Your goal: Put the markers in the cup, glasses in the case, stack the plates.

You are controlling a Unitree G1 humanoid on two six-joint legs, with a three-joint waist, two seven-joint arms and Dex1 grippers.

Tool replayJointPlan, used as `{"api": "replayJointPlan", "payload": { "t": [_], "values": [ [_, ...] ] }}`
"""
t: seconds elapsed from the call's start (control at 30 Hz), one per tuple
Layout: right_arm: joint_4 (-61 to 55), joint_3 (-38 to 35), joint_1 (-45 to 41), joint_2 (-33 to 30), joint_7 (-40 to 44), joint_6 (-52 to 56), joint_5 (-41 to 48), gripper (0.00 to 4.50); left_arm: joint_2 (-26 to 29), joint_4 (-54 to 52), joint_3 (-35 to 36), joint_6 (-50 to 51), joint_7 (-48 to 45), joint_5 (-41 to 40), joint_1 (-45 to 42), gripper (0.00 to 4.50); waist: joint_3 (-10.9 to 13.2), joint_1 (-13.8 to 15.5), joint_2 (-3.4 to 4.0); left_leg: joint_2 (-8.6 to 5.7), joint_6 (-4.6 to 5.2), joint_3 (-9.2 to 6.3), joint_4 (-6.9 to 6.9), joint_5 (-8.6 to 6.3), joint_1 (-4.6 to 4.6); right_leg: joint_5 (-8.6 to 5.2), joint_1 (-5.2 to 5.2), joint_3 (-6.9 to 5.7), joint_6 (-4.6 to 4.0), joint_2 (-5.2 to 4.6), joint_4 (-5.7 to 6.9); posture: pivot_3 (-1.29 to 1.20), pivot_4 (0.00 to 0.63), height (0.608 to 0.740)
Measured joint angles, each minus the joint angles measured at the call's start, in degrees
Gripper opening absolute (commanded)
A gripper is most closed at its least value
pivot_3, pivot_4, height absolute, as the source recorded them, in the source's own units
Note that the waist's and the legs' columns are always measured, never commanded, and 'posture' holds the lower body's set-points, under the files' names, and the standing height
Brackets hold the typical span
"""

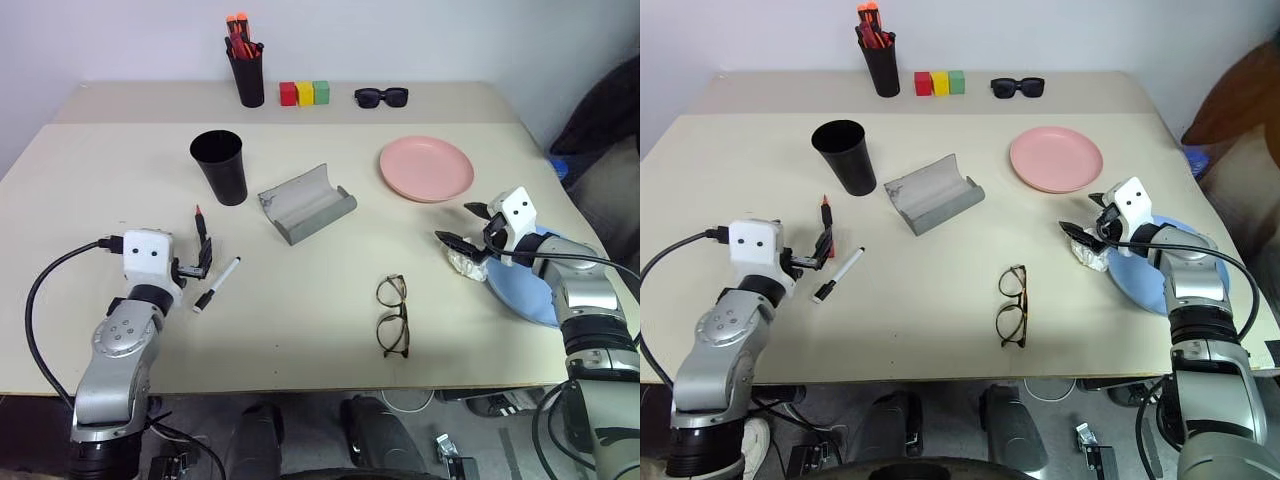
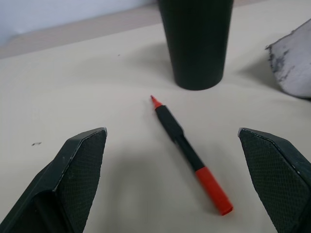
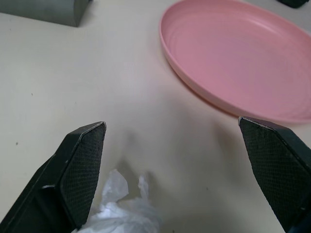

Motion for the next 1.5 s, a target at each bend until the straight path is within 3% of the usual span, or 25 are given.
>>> {"api": "replayJointPlan", "payload": {
  "t": [0.5, 0.7, 0.9, 1.03, 1.23, 1.47, 1.5],
  "values": [
    [-9.8, 0.2, 1.3, 2.2, -3.3, 6.2, 0.0, 4.45, -0.7, 0.5, -0.9, 2.0, 0.4, 0.8, -2.1, 4.50, 0.0, 0.0, 0.00, 0.00, 0.00, 0.00, 0.01, 0.00, 0.00, 0.00, 0.00, 0.00, 0.00, 0.00, 0.01, 0.00, 0.150, 0.732],
    [-15.4, 1.1, 2.2, 4.9, -5.1, 8.2, 0.0, 4.45, -1.3, 2.9, -5.4, 5.4, 1.0, 2.6, -7.1, 4.50, 0.0, 0.2, 0.00, -0.01, 0.00, -0.01, 0.01, 0.00, -0.02, 0.00, 0.00, -0.01, 0.01, 0.00, 0.01, 0.00, 0.150, 0.732],
    [-30.0, 4.9, 5.3, 10.3, -6.9, 15.5, 1.6, 4.45, -6.6, 7.4, -5.5, 18.4, 6.4, 3.1, -18.1, 4.50, 0.0, 0.0, 0.00, -0.01, 0.00, -0.09, 0.09, 0.00, -0.09, 0.02, -0.07, -0.05, 0.03, 0.03, 0.13, 0.00, 0.150, 0.732],
    [-38.1, 9.5, 7.0, 13.0, -8.1, 18.5, 1.6, 4.45, -6.9, 11.2, -4.4, 29.8, 11.8, 5.8, -26.4, 4.50, 0.0, 0.1, 0.00, -0.02, -0.01, -0.19, 0.09, 0.00, -0.10, 0.02, -0.06, -0.09, 0.04, 0.06, 0.18, 0.00, 0.150, 0.732],
    [-40.1, 16.1, 10.5, 15.7, -8.3, 19.6, 0.3, 4.45, -10.7, 14.3, 1.4, 44.5, 17.0, 6.9, -36.5, 4.50, 0.0, 0.4, 0.00, -0.04, 0.00, -0.26, 0.37, 0.00, -0.21, 0.02, -0.03, -0.15, 0.05, 0.04, 0.18, 0.00, 0.150, 0.732],
    [-41.7, 18.8, 11.1, 16.7, -8.4, 19.6, -0.5, 4.45, -13.9, 20.4, 8.9, 53.0, 18.6, 6.8, -41.6, 4.50, 0.0, 0.1, -0.02, -0.04, -0.01, -0.32, 0.40, 0.00, -0.20, 0.03, -0.03, -0.18, 0.06, 0.06, 0.25, 0.00, 0.150, 0.732],
    [-41.7, 18.9, 11.1, 16.9, -8.5, 19.6, -0.6, 4.49, -14.0, 21.0, 10.0, 53.8, 18.6, 6.8, -42.6, 4.24, 0.0, 0.1, -0.03, -0.04, -0.01, -0.32, 0.40, 0.00, -0.21, 0.03, -0.04, -0.18, 0.06, 0.06, 0.25, 0.00, 0.150, 0.732]
  ]
}}
